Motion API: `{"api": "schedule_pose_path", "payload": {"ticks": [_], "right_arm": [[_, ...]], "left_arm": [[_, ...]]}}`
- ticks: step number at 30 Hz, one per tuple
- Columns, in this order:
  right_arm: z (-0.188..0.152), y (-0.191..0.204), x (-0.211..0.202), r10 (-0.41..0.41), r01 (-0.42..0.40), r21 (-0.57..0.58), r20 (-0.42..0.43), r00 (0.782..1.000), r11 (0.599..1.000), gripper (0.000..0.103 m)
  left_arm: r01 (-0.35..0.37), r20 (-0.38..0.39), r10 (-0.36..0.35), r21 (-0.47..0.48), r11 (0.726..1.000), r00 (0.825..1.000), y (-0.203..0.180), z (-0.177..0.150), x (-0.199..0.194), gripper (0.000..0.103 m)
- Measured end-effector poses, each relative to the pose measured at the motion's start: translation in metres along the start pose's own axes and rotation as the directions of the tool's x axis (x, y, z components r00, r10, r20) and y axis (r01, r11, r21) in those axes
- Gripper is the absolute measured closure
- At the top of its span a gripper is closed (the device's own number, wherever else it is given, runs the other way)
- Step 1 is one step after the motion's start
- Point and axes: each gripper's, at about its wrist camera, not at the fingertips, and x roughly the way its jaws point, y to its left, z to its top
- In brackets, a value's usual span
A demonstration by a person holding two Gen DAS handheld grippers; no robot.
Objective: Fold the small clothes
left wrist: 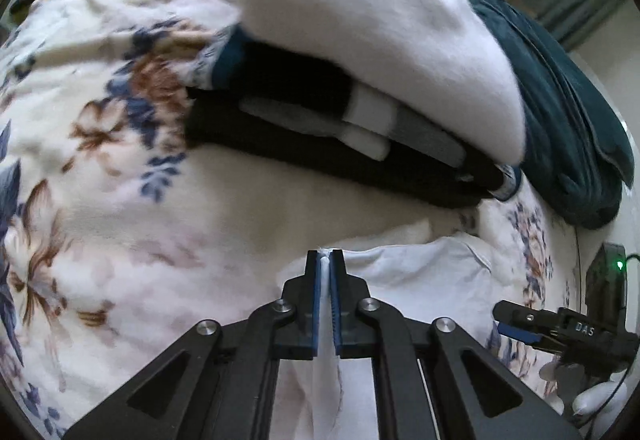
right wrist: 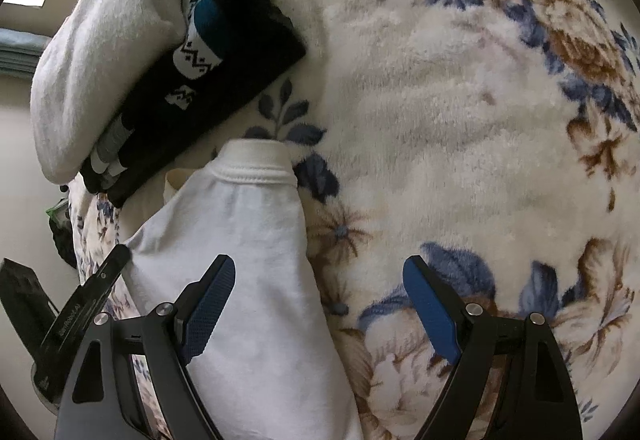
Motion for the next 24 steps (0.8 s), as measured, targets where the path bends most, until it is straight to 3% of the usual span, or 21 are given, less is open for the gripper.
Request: {"api": "schedule_pose_path", "payload": {"ticks": [5,8,11,13,14,17,21,23,24], "right_arm": [[0.008,0.006,0.007,0.004,-0.004,-0.017,-0.001,1.000,1.000,0.015],[0.013,0.008,0.017,0.016,-0.017,-0.025,-0.023,1.000,1.000,0.015],[0.019,0.010,0.025,0.045,-0.047,-0.046,-0.047,0.998,0.998,0.015],[0.023,0.013,0.031,0.059,-0.063,-0.070,-0.057,0.997,0.996,0.015],[0.025,0.014,0.035,0.071,-0.076,-0.080,-0.064,0.995,0.994,0.015],[0.032,0.014,0.042,0.102,-0.108,-0.077,-0.077,0.992,0.991,0.015],[0.040,0.015,0.049,0.156,-0.160,-0.055,-0.081,0.985,0.986,0.016],[0.041,0.018,0.047,0.180,-0.185,-0.061,-0.074,0.981,0.981,0.031],[0.041,0.021,0.048,0.189,-0.195,-0.069,-0.075,0.979,0.978,0.046]], "left_arm": [[-0.055,-0.041,0.053,-0.038,0.998,0.998,0.016,-0.004,0.022,0.100],[0.005,-0.070,-0.011,-0.085,0.996,0.997,0.022,-0.001,0.028,0.097],[0.096,-0.070,-0.108,-0.161,0.982,0.992,0.033,0.003,0.025,0.075],[0.161,-0.066,-0.177,-0.197,0.967,0.982,0.042,0.004,0.028,0.046],[0.189,-0.077,-0.209,-0.210,0.959,0.975,0.045,0.004,0.032,0.045],[0.181,-0.128,-0.205,-0.175,0.968,0.970,0.041,0.008,0.046,0.045],[0.152,-0.133,-0.161,-0.075,0.986,0.978,0.018,0.011,0.050,0.047],[0.133,-0.126,-0.131,0.010,0.991,0.983,0.004,0.011,0.050,0.070],[0.118,-0.127,-0.111,0.049,0.992,0.986,-0.003,0.011,0.051,0.093]]}}
